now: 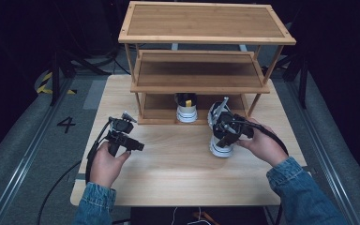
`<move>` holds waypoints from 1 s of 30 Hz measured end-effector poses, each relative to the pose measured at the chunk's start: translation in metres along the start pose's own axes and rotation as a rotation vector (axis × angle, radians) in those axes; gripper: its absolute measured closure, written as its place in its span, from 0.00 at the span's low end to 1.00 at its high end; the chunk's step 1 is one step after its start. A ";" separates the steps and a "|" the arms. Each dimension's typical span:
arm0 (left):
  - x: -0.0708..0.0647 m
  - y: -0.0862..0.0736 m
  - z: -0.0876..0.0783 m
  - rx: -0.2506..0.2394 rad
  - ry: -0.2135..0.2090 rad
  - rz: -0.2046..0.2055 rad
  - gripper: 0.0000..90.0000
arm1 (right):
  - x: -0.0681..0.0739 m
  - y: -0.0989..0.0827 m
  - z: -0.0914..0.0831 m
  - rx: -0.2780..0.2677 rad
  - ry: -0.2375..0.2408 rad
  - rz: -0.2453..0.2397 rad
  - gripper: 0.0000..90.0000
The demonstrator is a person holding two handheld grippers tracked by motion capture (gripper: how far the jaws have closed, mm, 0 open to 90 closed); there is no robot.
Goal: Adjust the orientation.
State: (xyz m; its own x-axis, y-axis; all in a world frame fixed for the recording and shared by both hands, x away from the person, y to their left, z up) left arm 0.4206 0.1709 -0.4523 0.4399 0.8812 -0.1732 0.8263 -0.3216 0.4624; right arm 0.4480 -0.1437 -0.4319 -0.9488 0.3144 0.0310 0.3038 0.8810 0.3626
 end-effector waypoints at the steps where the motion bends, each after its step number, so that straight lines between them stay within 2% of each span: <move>1: 0.001 -0.001 0.000 0.000 0.004 0.000 0.46 | -0.003 0.002 0.001 0.004 -0.002 -0.010 0.75; 3: 0.002 -0.002 0.000 0.001 0.004 -0.002 0.45 | -0.008 0.007 0.004 0.015 -0.005 -0.028 0.75; 7: 0.004 -0.006 -0.002 0.003 0.009 -0.010 0.45 | -0.020 0.015 0.009 0.014 0.000 -0.034 0.75; 11: 0.010 -0.014 -0.007 0.002 0.021 -0.018 0.44 | -0.032 0.022 0.015 0.023 -0.022 -0.053 0.74; 20: 0.025 -0.029 -0.017 -0.021 0.044 -0.090 0.44 | -0.057 0.035 0.025 0.005 -0.031 -0.045 0.73; 25: 0.029 -0.036 -0.019 -0.011 0.054 -0.097 0.43 | -0.067 0.039 0.032 0.007 -0.031 -0.050 0.72; 30: 0.031 -0.036 -0.021 -0.017 0.056 -0.105 0.43 | -0.073 0.041 0.035 -0.019 -0.019 -0.033 0.72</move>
State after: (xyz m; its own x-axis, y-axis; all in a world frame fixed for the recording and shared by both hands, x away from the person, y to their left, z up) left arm 0.3968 0.2171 -0.4565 0.3306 0.9278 -0.1726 0.8606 -0.2213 0.4587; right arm 0.5324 -0.1184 -0.4520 -0.9565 0.2918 0.0011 0.2703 0.8845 0.3804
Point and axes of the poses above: each handheld gripper's, and its own axes: z roughly forward along the jaws, y roughly out of its top, x roughly to its left, the point moved 7 cm from there along z, roughly forward along the jaws, and after that the axes turned 7 degrees about -x, right-handed, at the moved point
